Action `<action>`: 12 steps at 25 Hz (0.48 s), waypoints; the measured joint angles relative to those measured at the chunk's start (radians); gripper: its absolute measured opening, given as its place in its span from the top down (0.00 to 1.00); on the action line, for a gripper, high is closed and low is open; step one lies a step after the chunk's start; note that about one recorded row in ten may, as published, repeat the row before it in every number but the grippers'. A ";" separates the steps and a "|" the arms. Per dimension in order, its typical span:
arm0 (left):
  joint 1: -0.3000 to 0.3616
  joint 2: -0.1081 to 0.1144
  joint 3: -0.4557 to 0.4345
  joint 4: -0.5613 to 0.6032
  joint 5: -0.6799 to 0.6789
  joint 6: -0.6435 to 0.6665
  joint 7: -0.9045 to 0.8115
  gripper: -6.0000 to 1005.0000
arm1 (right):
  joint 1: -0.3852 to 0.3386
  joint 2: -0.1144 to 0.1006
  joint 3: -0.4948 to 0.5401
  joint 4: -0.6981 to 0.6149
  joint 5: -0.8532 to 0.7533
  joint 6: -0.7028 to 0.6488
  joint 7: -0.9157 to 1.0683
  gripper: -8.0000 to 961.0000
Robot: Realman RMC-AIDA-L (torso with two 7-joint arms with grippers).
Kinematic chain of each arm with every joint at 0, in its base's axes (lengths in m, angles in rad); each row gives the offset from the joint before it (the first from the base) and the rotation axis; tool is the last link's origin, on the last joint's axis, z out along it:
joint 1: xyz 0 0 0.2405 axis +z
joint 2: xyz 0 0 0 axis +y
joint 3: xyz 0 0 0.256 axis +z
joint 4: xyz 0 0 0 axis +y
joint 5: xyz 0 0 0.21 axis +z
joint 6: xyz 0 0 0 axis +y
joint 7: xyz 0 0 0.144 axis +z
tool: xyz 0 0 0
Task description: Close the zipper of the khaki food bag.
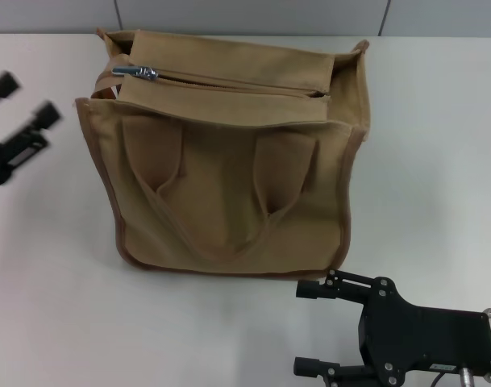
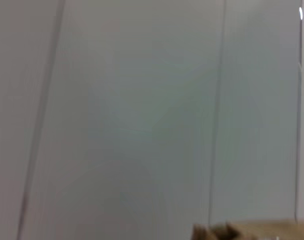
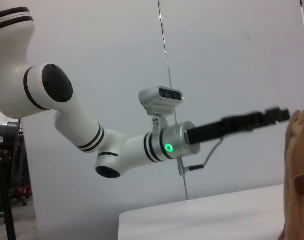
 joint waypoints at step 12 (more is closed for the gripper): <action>-0.049 -0.003 0.099 -0.068 -0.006 -0.169 0.174 0.29 | 0.002 0.000 0.003 0.024 0.001 0.041 -0.009 0.16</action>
